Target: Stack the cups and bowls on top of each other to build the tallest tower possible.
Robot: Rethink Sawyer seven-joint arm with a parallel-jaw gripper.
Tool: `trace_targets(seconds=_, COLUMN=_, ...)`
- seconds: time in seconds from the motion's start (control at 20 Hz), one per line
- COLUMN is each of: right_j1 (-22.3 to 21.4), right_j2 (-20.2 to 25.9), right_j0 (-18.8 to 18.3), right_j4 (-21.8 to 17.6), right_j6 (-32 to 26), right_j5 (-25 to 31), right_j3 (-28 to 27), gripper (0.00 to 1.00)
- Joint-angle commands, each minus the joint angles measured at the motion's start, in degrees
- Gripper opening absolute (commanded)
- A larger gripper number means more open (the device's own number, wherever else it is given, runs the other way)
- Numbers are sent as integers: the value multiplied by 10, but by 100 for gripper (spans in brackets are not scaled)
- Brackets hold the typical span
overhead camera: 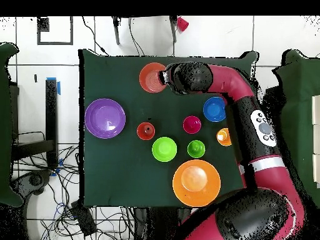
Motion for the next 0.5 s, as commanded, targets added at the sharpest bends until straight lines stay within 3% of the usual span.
trace_targets(seconds=0.05, right_j1=39, right_j2=29, right_j0=1, right_j4=10, right_j6=-150, right_j5=42, right_j3=-3, gripper=0)
trace_targets(seconds=0.5, right_j1=45, right_j2=32, right_j0=-2, right_j4=9, right_j6=-136, right_j5=42, right_j3=-4, gripper=0)
